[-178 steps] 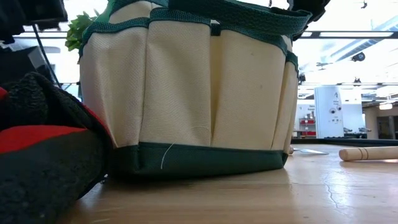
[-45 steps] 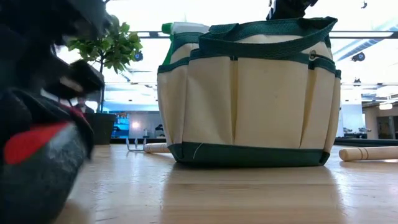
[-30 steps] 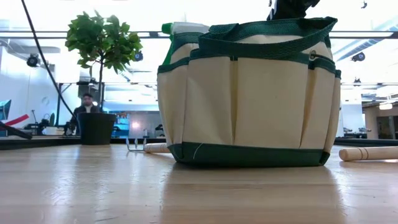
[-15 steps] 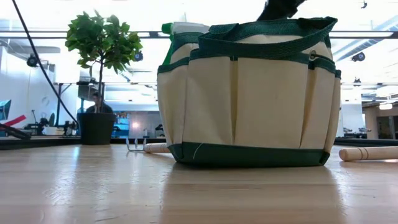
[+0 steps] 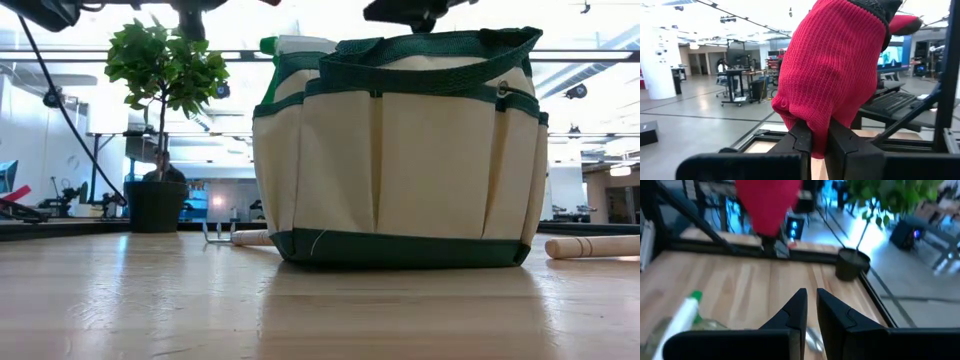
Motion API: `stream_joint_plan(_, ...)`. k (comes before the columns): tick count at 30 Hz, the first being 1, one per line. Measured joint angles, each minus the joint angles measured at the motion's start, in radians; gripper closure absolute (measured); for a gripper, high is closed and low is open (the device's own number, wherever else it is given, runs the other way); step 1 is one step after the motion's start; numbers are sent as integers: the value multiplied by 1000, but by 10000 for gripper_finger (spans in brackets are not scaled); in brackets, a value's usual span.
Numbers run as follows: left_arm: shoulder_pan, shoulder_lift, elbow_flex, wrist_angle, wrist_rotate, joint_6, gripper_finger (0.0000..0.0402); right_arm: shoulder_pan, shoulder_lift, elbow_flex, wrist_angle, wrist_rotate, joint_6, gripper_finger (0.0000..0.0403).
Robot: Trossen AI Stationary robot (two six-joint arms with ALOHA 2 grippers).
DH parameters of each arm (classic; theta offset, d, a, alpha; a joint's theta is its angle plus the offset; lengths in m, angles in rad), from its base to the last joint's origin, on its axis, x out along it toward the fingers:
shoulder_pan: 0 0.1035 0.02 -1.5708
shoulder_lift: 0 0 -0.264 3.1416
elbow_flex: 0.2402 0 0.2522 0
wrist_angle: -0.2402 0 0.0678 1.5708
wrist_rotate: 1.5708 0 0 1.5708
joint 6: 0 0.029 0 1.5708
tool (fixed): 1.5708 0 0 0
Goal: Pick & Place Garden tools in Gardening bag
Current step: Put the gardening gloves into the gardening bag
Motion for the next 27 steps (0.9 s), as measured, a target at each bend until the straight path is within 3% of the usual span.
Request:
stream_joint_plan(8, 59, 65, 15, 79, 22, -5, 378, 23, 0, -68, 270, 9, 34, 368)
stream_joint_plan(12, 68, 112, 33, 115, 25, -7, 378, 22, 0, -72, 302, 12, 54, 349)
stream_joint_plan(27, 107, 333, 238, 110, 29, 35, 379, 23, 0, -72, 310, 28, 75, 194)
